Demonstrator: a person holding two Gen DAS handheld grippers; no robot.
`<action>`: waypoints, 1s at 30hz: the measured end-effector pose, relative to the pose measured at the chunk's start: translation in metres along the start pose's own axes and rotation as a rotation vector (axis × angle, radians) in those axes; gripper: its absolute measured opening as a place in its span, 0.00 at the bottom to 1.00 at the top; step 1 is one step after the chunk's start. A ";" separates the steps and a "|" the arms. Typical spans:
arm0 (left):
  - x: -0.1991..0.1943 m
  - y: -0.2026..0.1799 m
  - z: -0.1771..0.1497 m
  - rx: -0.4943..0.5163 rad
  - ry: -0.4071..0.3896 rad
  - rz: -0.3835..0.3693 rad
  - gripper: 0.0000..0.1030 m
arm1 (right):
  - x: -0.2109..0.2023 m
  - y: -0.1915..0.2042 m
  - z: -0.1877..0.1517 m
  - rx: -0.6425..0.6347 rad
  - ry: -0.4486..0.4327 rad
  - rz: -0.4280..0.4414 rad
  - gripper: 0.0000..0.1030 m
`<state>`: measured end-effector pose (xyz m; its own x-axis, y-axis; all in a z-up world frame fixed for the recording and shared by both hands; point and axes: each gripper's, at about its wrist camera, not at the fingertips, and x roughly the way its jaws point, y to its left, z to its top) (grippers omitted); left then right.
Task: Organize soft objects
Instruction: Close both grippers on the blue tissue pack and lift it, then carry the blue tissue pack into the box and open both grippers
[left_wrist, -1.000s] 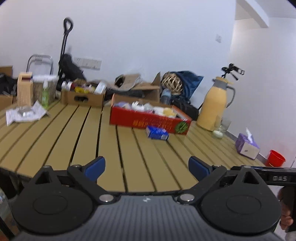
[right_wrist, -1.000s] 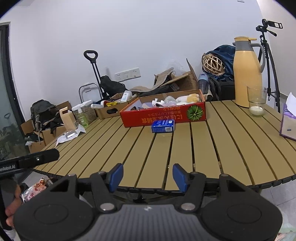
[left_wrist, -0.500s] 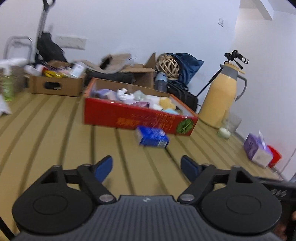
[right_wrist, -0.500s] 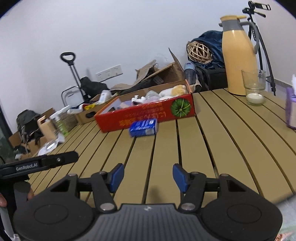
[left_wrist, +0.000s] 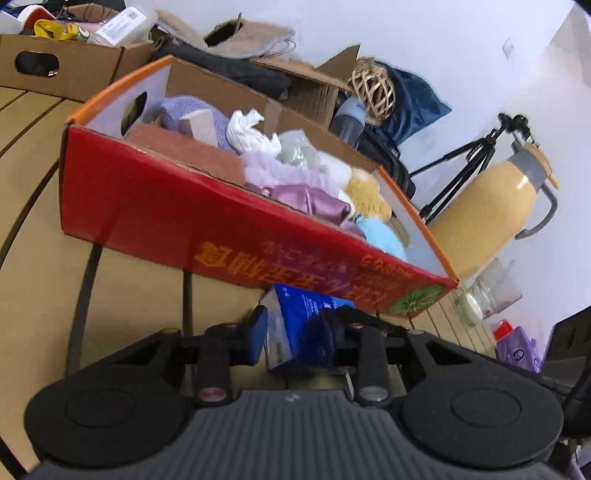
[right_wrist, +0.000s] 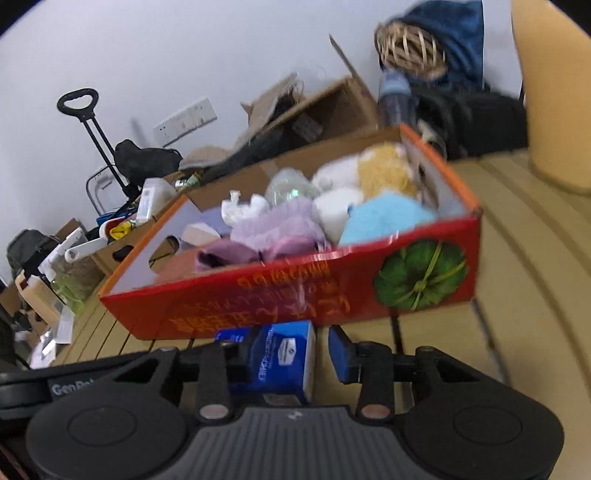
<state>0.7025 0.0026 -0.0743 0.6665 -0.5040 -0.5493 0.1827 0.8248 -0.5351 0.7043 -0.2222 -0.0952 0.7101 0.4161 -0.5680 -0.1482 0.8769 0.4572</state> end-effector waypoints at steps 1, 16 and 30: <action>0.000 0.002 0.000 -0.004 0.001 -0.006 0.29 | 0.000 -0.001 -0.001 0.003 -0.007 0.012 0.35; -0.044 -0.020 -0.019 0.050 -0.034 -0.028 0.24 | -0.038 0.006 -0.016 -0.048 -0.051 0.041 0.16; -0.225 -0.095 -0.144 0.108 -0.184 -0.084 0.24 | -0.252 0.061 -0.130 -0.101 -0.181 0.095 0.16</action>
<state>0.4312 0.0007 0.0080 0.7646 -0.5250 -0.3740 0.3126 0.8094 -0.4971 0.4272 -0.2421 -0.0134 0.8001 0.4561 -0.3897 -0.2819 0.8592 0.4269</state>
